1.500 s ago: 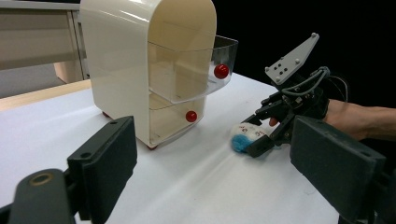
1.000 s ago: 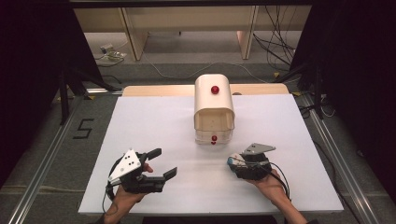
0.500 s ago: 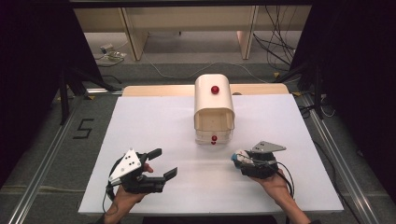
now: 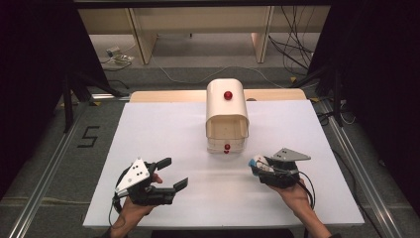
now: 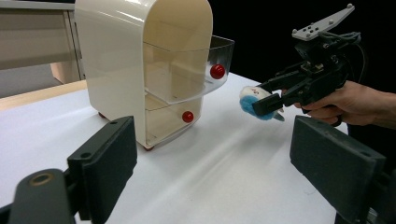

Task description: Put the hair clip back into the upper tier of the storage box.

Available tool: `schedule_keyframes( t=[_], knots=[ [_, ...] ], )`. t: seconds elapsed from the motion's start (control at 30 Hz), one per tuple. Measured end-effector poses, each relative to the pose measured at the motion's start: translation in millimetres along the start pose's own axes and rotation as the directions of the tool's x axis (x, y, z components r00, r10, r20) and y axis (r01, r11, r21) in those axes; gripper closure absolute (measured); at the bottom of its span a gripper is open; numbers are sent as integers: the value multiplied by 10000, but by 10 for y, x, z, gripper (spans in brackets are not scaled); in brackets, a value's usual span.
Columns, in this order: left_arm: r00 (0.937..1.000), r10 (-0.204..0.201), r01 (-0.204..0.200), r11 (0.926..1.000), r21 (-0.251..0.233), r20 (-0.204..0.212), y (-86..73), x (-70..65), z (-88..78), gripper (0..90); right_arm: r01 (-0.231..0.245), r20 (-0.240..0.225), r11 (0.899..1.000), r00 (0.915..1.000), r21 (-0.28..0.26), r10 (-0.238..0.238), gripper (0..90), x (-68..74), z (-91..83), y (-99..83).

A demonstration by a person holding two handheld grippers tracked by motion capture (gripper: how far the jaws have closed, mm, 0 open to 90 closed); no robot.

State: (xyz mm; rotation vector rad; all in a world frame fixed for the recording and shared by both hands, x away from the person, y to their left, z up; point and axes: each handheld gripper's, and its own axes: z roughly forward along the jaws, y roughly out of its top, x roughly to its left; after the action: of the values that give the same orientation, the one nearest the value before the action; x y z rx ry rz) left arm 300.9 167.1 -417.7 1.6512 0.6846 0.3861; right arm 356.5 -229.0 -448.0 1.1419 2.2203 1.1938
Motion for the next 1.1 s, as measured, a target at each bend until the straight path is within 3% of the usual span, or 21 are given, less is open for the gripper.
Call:
schedule_keyframes(
  t=[0.63, 1.1],
  knots=[
    [10000, 38, -38, 10000, 29, 15, -3, -7, 13, 145, -51, 458, 9952, 9989, -980, 96, 475, -54, -174, 110],
    [10000, 42, -42, 10000, 26, -1, -5, -2, 12, 145, -262, 177, 9821, 9994, -1865, 300, 474, -22, -347, 247]
  ],
)
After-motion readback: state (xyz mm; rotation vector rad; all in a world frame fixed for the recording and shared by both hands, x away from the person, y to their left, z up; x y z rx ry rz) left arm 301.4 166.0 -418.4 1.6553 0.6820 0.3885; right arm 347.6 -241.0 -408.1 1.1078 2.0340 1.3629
